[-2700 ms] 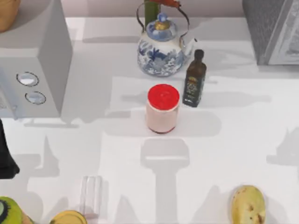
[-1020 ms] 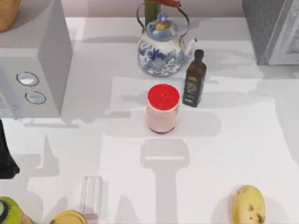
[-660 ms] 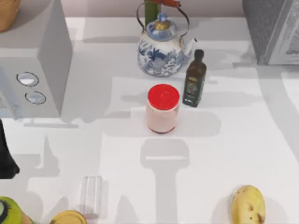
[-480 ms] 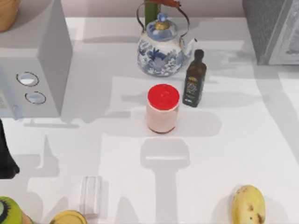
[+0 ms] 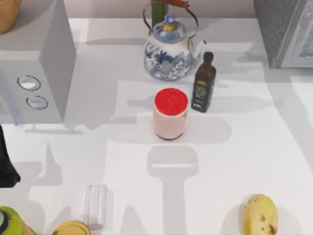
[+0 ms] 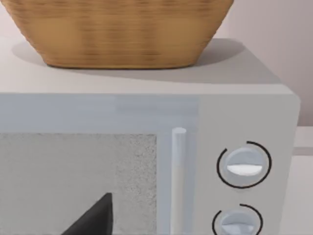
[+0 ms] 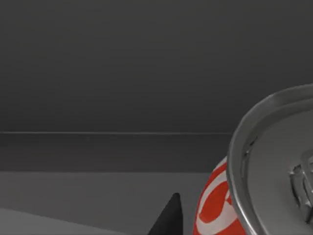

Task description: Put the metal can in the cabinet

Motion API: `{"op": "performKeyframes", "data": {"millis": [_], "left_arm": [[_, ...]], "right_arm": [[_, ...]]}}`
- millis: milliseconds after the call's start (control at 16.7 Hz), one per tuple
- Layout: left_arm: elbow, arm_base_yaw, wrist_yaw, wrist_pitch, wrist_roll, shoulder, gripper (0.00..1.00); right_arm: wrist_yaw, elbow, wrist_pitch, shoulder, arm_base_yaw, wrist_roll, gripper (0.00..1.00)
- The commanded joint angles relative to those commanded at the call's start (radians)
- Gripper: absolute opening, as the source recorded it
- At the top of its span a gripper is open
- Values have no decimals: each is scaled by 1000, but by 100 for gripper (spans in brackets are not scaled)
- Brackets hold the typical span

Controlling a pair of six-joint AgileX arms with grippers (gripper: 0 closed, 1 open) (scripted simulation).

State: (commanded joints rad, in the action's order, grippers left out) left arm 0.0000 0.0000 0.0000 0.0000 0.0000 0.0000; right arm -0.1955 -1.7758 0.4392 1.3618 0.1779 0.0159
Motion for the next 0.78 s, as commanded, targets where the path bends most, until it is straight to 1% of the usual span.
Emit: {"op": "performKeyframes", "data": {"millis": [240, 600, 780], "left_arm": [[0, 0, 0, 0, 0, 0, 100], [0, 0, 0, 0, 0, 0, 100], [0, 0, 0, 0, 0, 0, 100]], "right_arm": [[6, -183, 78, 184, -23, -7, 0], [25, -683, 196, 534, -71, 14, 0], [43, -878, 230, 659, -84, 14, 0]]}}
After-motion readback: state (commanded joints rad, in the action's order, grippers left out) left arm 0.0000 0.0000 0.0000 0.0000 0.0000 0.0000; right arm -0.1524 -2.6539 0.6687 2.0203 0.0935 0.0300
